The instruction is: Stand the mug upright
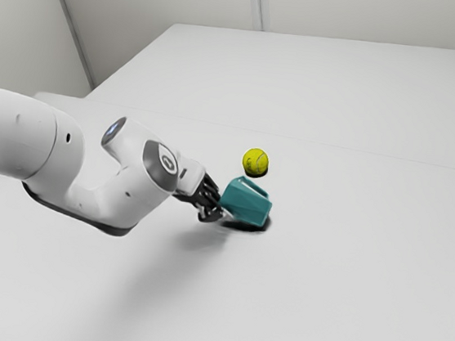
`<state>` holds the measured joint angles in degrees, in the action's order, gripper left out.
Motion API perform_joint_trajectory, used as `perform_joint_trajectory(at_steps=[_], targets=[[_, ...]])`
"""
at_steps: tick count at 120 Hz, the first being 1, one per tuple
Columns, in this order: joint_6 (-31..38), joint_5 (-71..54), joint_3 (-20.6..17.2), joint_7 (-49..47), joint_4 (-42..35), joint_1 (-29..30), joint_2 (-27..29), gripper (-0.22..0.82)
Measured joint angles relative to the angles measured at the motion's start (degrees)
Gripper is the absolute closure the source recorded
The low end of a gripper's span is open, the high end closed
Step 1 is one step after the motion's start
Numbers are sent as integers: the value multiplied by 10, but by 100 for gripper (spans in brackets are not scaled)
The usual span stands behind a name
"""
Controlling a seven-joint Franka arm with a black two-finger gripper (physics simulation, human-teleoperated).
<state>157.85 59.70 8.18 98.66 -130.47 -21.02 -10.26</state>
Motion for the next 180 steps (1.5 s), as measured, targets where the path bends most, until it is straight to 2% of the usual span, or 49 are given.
perform_joint_trajectory(at_steps=[34, 61, 73, 88, 105, 115, 126, 146, 180], targets=[[3, -8, -2, 7, 11, -3, 0, 77], [3, -20, -2, 5, 28, -9, 14, 78], [-7, -88, -2, -17, 40, -10, 32, 78], [-59, -233, -1, -94, 41, 0, 65, 78], [-156, -370, -3, -226, 17, 14, 117, 79], [-197, -410, -27, -298, -18, 54, 149, 79], [-230, -453, -34, -370, -32, 96, 166, 79], [-265, -535, -29, -478, -13, 97, 157, 79], [-286, -578, 13, -607, 17, 72, 117, 79]])
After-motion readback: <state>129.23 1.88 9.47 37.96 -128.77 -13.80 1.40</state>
